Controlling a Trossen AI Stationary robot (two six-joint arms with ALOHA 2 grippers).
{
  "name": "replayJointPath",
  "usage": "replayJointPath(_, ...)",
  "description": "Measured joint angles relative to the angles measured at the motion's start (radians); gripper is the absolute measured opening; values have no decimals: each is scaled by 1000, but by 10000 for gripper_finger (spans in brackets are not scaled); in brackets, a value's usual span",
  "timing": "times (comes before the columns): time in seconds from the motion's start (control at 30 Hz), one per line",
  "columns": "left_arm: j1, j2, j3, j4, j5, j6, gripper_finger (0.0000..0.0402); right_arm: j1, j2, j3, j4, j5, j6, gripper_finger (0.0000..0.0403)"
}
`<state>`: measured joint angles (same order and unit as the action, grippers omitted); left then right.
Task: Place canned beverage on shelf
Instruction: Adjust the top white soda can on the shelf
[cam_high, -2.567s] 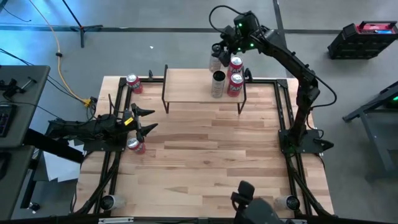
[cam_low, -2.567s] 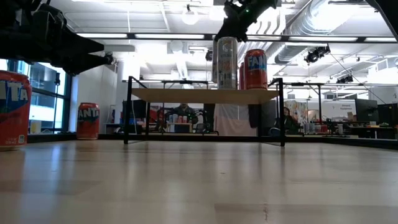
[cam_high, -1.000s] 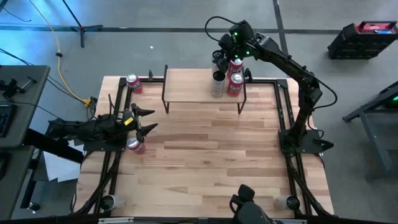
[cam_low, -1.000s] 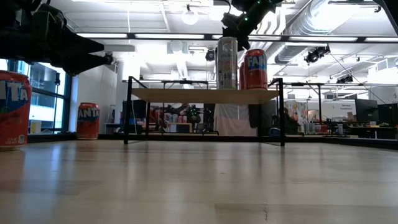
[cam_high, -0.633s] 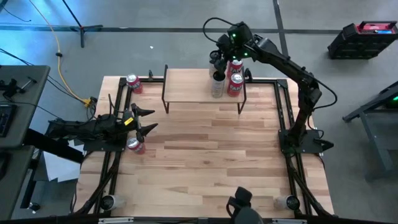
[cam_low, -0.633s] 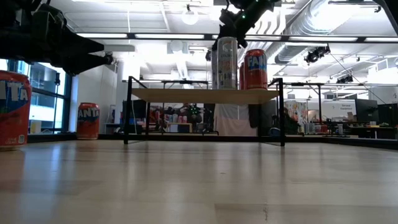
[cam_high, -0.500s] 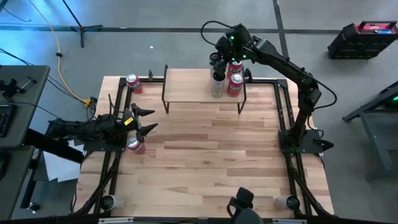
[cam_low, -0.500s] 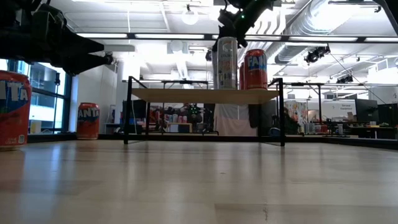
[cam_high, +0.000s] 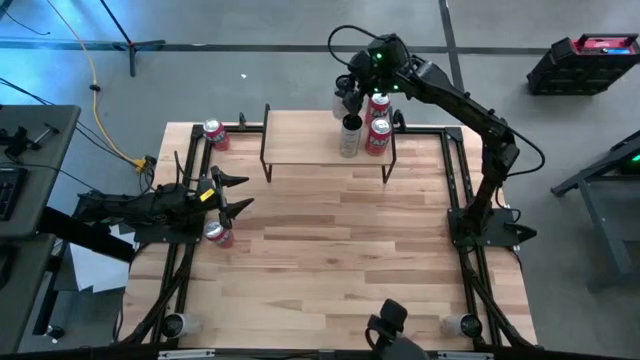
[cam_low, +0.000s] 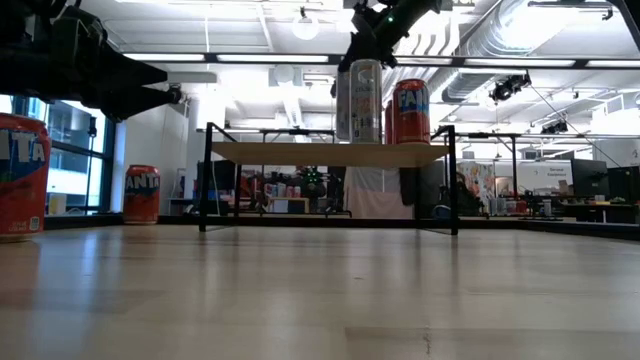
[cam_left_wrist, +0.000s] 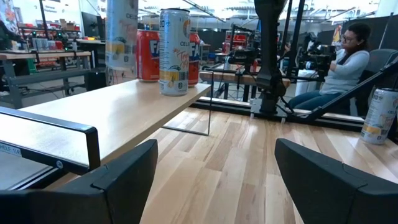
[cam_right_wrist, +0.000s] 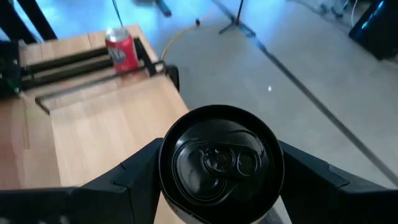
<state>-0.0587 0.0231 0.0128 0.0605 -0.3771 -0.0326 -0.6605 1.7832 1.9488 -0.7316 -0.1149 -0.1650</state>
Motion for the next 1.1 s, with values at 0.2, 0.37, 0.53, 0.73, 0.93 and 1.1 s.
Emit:
replayJointPath(0.2,0,0,0,0,0,0,314,-1,0,0,-5,-2,0,248)
replayJointPath(0.37,0,0,0,0,0,0,314,0,0,0,-25,-16,0,248)
replayJointPath(0.53,0,0,0,0,0,0,314,2,0,0,-25,-16,0,248)
replayJointPath(0.73,0,0,0,0,0,0,314,2,-3,0,-13,-12,3,248)
replayJointPath(0.93,0,0,0,0,0,0,314,-6,-7,0,-6,-13,8,248)
replayJointPath(1.1,0,0,0,0,0,0,314,-8,-10,0,-49,3,8,248)
